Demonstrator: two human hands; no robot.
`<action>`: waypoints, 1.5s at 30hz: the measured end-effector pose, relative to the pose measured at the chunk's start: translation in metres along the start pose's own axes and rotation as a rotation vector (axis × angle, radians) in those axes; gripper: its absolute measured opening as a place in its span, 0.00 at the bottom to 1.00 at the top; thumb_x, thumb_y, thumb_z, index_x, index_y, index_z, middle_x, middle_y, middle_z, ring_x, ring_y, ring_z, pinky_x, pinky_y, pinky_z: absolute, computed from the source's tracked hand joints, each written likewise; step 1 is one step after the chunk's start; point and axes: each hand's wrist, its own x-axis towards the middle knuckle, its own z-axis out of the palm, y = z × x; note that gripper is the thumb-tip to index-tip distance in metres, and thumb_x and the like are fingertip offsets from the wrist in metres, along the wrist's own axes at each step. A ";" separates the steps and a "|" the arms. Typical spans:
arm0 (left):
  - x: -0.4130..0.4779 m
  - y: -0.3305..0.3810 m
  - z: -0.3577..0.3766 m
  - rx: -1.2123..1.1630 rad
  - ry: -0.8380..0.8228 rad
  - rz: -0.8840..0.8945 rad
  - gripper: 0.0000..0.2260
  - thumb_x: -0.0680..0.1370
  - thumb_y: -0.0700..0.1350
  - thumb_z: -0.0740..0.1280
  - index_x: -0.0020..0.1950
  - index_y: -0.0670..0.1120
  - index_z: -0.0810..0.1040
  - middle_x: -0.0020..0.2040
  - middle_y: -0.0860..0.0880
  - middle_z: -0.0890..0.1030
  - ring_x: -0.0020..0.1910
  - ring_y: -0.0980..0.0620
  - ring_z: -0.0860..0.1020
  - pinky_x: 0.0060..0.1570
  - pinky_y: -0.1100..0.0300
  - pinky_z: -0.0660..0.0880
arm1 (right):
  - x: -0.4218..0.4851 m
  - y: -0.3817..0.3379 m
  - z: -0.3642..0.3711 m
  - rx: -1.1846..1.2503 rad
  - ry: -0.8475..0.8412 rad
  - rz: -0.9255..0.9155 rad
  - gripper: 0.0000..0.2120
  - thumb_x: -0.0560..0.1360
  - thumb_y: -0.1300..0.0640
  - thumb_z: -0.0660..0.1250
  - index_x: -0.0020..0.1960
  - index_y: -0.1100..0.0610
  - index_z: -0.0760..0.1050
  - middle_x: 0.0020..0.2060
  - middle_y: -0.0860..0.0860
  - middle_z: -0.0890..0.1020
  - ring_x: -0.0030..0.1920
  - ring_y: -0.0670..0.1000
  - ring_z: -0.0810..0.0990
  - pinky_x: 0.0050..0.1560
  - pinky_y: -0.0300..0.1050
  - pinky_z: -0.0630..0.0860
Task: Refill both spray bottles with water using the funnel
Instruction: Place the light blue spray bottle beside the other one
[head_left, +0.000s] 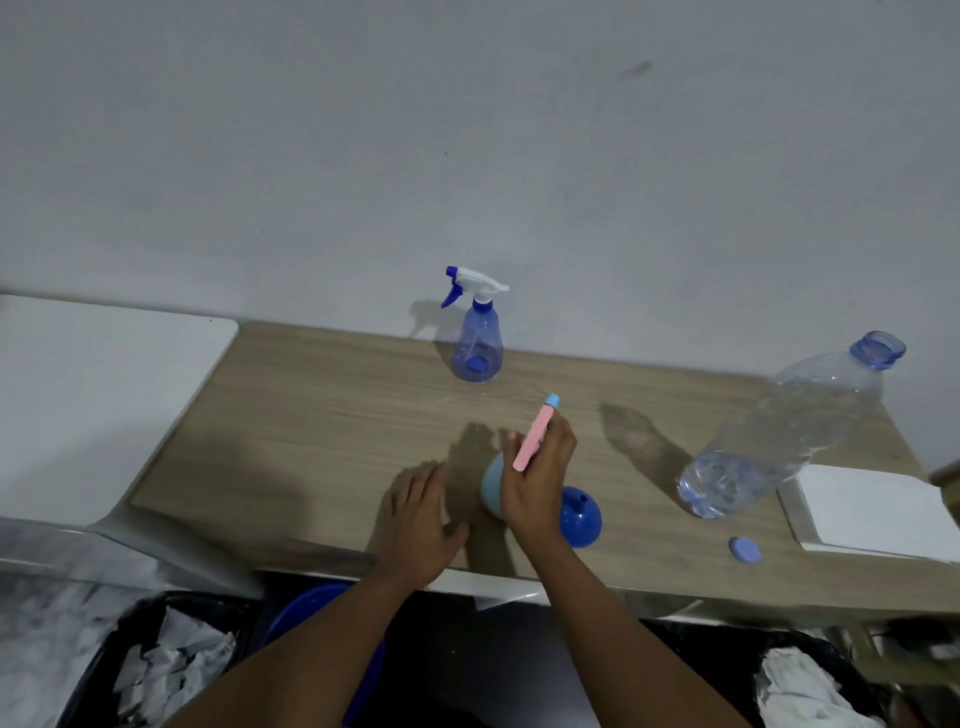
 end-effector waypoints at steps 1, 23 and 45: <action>0.003 -0.005 0.000 0.049 -0.078 -0.063 0.41 0.74 0.63 0.65 0.80 0.53 0.48 0.82 0.49 0.49 0.80 0.45 0.45 0.76 0.43 0.45 | 0.003 0.001 0.000 -0.001 0.004 -0.013 0.24 0.79 0.61 0.65 0.74 0.57 0.62 0.65 0.51 0.70 0.59 0.39 0.75 0.62 0.43 0.75; 0.015 -0.013 0.004 0.170 -0.446 -0.174 0.54 0.67 0.77 0.61 0.77 0.57 0.30 0.76 0.52 0.25 0.73 0.44 0.23 0.70 0.36 0.28 | 0.052 -0.020 -0.116 -0.315 -0.501 0.385 0.27 0.80 0.35 0.57 0.54 0.54 0.84 0.41 0.49 0.85 0.44 0.50 0.83 0.55 0.50 0.78; 0.028 0.020 0.003 0.144 -0.304 -0.164 0.64 0.58 0.80 0.64 0.80 0.50 0.36 0.79 0.51 0.32 0.77 0.46 0.29 0.71 0.32 0.32 | 0.079 -0.031 -0.146 -0.141 -0.076 0.204 0.16 0.79 0.43 0.64 0.50 0.56 0.67 0.41 0.54 0.80 0.41 0.61 0.85 0.36 0.54 0.83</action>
